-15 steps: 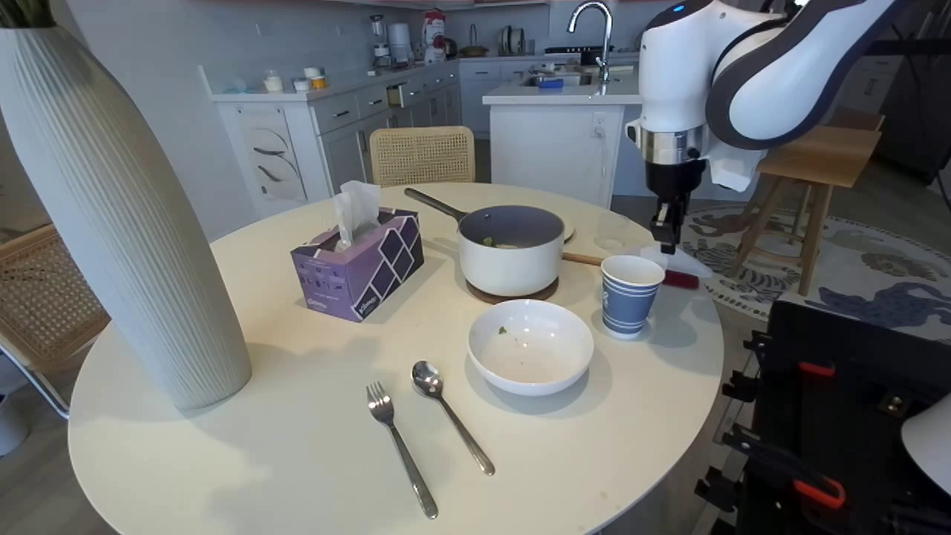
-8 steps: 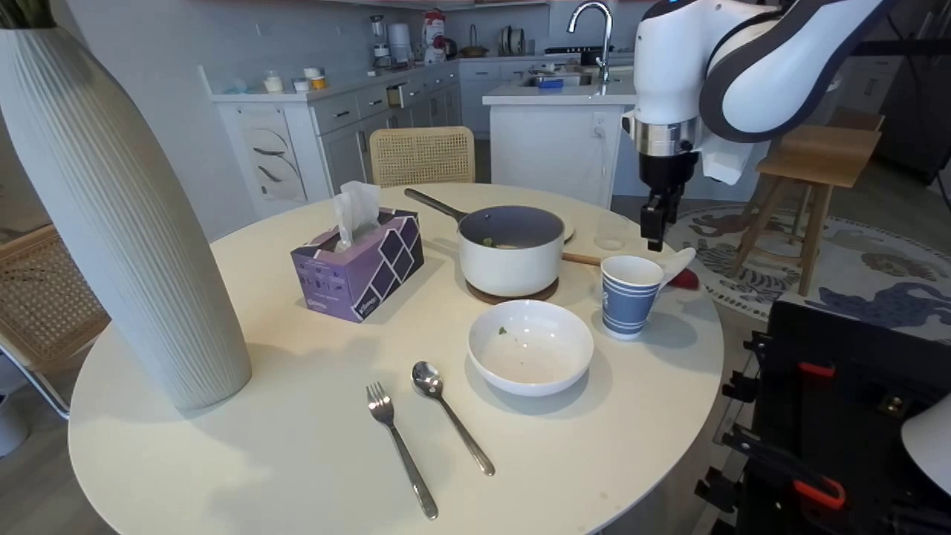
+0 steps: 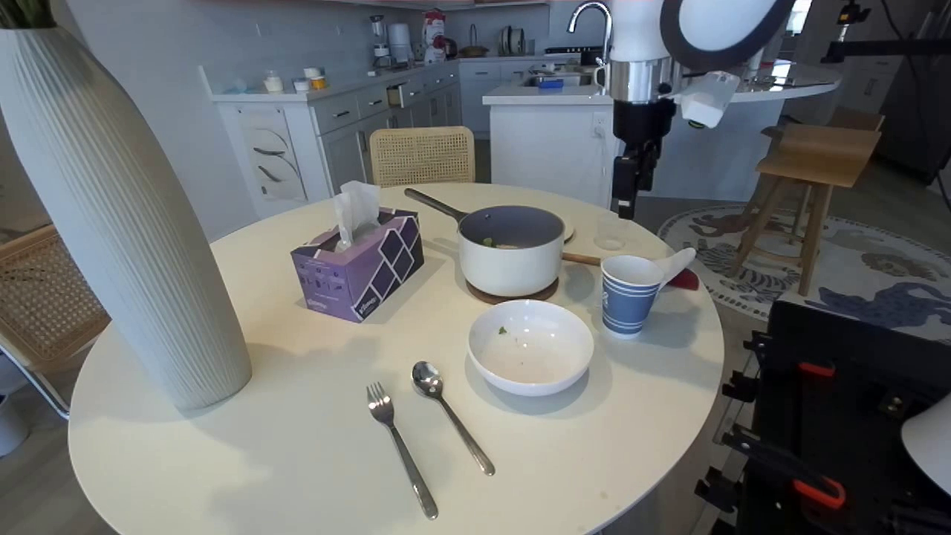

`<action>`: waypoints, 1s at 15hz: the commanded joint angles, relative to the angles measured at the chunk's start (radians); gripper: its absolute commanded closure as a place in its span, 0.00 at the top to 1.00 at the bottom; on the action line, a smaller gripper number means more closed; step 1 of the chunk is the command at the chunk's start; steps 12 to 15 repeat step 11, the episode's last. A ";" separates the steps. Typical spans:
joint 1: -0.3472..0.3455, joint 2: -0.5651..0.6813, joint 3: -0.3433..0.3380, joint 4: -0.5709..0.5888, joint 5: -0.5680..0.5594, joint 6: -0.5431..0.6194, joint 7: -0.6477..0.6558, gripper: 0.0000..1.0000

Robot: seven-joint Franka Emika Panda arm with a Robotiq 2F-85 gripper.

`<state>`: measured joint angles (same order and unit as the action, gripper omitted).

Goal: Move the tissue to the right side of the table

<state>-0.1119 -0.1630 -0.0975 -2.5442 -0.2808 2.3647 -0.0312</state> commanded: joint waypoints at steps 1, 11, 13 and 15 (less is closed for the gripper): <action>0.054 -0.050 0.018 0.080 0.144 -0.185 -0.111 1.00; 0.099 -0.044 0.057 0.145 0.194 -0.279 -0.099 1.00; 0.099 -0.044 0.057 0.145 0.194 -0.279 -0.099 1.00; 0.099 -0.044 0.057 0.145 0.194 -0.279 -0.099 1.00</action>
